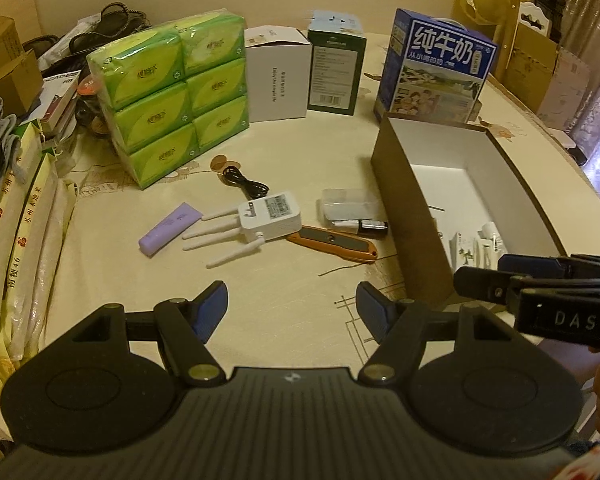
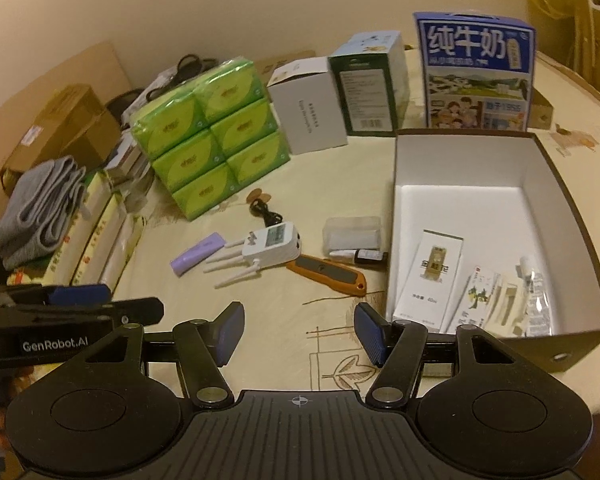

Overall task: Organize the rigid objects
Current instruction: 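Open both tools and pull them back from the shoebox, then grasp the white wireless repeater with left tool while right tool grasps the orange utility knife, then carry the repeater with left tool into the shoebox while right tool lowers the knife there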

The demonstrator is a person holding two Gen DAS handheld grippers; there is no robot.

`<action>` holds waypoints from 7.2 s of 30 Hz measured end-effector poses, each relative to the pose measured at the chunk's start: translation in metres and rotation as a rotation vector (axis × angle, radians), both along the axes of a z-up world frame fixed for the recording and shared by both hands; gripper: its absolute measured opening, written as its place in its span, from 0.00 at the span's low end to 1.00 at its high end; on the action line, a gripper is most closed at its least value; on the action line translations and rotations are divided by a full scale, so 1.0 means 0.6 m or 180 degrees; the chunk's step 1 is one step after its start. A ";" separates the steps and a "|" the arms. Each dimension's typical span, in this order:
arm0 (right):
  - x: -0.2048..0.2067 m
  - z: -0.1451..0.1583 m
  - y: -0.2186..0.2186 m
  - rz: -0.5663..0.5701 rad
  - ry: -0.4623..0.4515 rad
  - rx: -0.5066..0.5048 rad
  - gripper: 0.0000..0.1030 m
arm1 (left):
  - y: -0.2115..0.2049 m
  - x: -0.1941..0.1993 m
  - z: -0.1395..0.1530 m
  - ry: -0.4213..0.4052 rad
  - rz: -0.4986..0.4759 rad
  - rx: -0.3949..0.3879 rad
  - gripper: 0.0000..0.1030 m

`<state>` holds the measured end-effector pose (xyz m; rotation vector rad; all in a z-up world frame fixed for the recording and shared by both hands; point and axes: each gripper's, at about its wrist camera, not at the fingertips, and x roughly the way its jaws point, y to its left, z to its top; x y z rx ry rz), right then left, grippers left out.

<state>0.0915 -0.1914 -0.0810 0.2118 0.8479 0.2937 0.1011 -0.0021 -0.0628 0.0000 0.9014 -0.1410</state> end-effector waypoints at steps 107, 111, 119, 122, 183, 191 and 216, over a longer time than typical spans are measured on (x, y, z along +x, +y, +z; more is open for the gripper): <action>0.258 -0.314 0.105 0.0359 0.0754 -0.0625 0.31 | 0.079 0.209 -0.283 0.0418 -0.0442 0.0602 0.54; 0.252 -0.316 0.107 0.0378 0.0709 -0.0646 0.31 | 0.076 0.220 -0.298 0.0440 -0.0489 0.0600 0.54; 0.244 -0.318 0.108 0.0314 0.0683 -0.0646 0.31 | 0.075 0.233 -0.306 0.0640 -0.0039 0.0454 0.53; 0.241 -0.318 0.109 0.0293 0.0663 -0.0659 0.31 | 0.076 0.235 -0.303 0.0762 0.0256 0.0335 0.53; 0.153 -0.067 -0.202 -0.0824 0.0164 -0.0166 0.31 | -0.183 0.225 -0.060 0.0211 -0.0717 -0.0347 0.50; 0.213 -0.069 -0.304 -0.1079 0.0145 -0.0189 0.31 | -0.319 0.306 -0.058 0.0184 -0.1021 -0.0540 0.50; 0.386 -0.215 -0.360 -0.0919 0.0626 -0.0459 0.31 | -0.467 0.515 -0.232 0.0549 -0.0948 0.0131 0.50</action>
